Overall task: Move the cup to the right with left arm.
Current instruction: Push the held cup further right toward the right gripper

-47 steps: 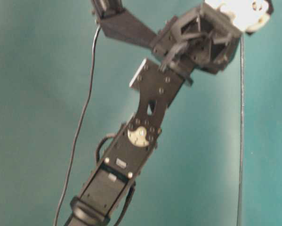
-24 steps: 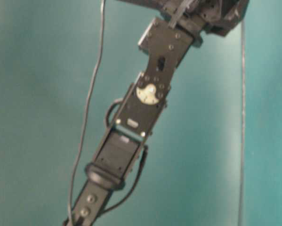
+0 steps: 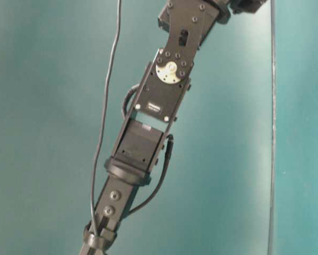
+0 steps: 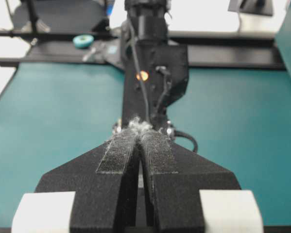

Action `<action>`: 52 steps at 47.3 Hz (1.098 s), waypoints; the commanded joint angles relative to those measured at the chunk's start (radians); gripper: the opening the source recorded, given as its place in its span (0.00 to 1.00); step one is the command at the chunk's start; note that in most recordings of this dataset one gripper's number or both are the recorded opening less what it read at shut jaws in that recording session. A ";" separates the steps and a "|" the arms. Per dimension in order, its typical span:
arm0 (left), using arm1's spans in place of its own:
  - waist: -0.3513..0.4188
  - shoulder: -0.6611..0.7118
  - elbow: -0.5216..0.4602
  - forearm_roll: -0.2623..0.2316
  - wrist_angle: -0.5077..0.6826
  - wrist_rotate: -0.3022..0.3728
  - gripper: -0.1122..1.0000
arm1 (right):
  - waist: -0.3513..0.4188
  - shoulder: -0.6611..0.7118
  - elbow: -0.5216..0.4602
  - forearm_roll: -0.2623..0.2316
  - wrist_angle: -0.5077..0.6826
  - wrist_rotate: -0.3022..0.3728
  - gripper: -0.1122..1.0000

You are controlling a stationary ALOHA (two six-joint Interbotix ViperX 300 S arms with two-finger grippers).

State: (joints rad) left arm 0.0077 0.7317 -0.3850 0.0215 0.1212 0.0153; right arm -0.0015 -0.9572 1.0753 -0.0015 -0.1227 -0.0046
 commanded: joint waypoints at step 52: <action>0.014 -0.003 -0.043 0.003 -0.026 0.002 0.68 | 0.000 0.002 -0.034 -0.003 -0.008 -0.006 0.10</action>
State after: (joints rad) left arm 0.0184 0.7501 -0.3958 0.0215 0.1058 0.0153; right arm -0.0015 -0.9572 1.0753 -0.0031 -0.1227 -0.0092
